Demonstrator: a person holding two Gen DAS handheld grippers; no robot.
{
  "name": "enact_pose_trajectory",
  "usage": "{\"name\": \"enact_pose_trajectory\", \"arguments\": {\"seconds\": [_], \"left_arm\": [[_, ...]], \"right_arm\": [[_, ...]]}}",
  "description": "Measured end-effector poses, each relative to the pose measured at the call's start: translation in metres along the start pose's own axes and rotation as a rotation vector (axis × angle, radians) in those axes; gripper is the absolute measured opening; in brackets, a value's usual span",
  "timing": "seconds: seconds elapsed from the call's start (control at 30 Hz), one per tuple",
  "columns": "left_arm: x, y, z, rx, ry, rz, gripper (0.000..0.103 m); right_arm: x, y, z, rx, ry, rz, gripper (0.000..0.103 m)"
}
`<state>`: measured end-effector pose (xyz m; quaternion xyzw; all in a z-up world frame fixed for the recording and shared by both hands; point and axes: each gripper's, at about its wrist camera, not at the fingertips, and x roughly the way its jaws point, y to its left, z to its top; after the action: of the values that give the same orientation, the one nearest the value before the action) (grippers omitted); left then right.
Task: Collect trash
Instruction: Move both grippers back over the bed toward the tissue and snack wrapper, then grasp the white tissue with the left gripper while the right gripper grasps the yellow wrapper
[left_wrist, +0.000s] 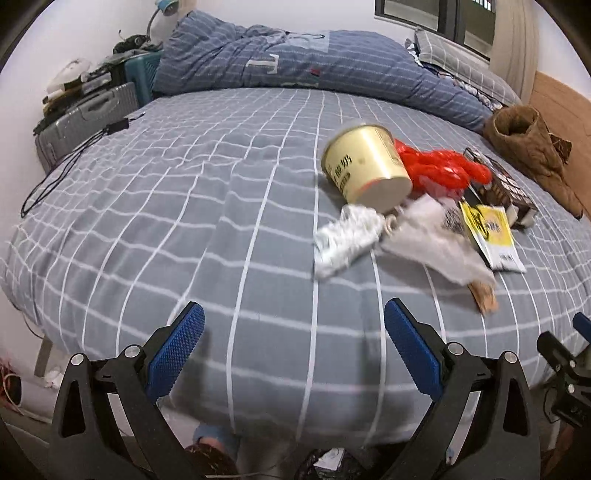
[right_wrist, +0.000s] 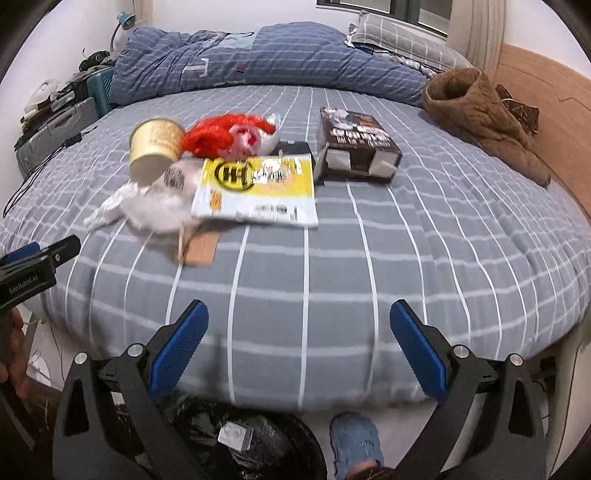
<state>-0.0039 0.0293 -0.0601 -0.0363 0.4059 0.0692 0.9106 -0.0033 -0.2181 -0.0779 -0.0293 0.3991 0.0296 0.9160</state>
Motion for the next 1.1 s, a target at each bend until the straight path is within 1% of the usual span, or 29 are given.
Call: {"name": "enact_pose_trajectory", "arguments": {"seconds": [0.23, 0.4, 0.53, 0.6, 0.77, 0.87, 0.97, 1.03, 1.1], "left_arm": [[0.025, -0.007, 0.035, 0.038, -0.024, 0.012, 0.095], [0.042, -0.013, 0.051, 0.075, -0.017, -0.008, 0.095], [0.055, -0.019, 0.058, 0.099, 0.010, -0.041, 0.088], [0.061, -0.020, 0.059, 0.101, 0.025, -0.056, 0.087], [0.072, -0.021, 0.059, 0.100, 0.051, -0.092, 0.079], [0.076, -0.024, 0.057, 0.098, 0.065, -0.115, 0.075], [0.076, -0.031, 0.053, 0.115, 0.076, -0.131, 0.069], [0.076, -0.036, 0.051, 0.128, 0.084, -0.139, 0.063], [0.077, -0.038, 0.048, 0.133, 0.090, -0.144, 0.060]], "right_arm": [[0.026, 0.000, 0.039, 0.011, -0.009, 0.007, 0.095], [0.045, 0.004, 0.061, 0.014, -0.009, 0.031, 0.095], [0.060, 0.010, 0.075, 0.016, 0.009, 0.074, 0.095], [0.065, 0.014, 0.077, 0.017, 0.024, 0.094, 0.095], [0.078, 0.021, 0.078, 0.007, 0.052, 0.109, 0.095], [0.085, 0.022, 0.076, 0.012, 0.075, 0.122, 0.090], [0.087, 0.021, 0.076, 0.016, 0.081, 0.129, 0.088], [0.089, 0.021, 0.075, 0.018, 0.085, 0.137, 0.085], [0.090, 0.022, 0.075, 0.016, 0.092, 0.145, 0.080]]}}
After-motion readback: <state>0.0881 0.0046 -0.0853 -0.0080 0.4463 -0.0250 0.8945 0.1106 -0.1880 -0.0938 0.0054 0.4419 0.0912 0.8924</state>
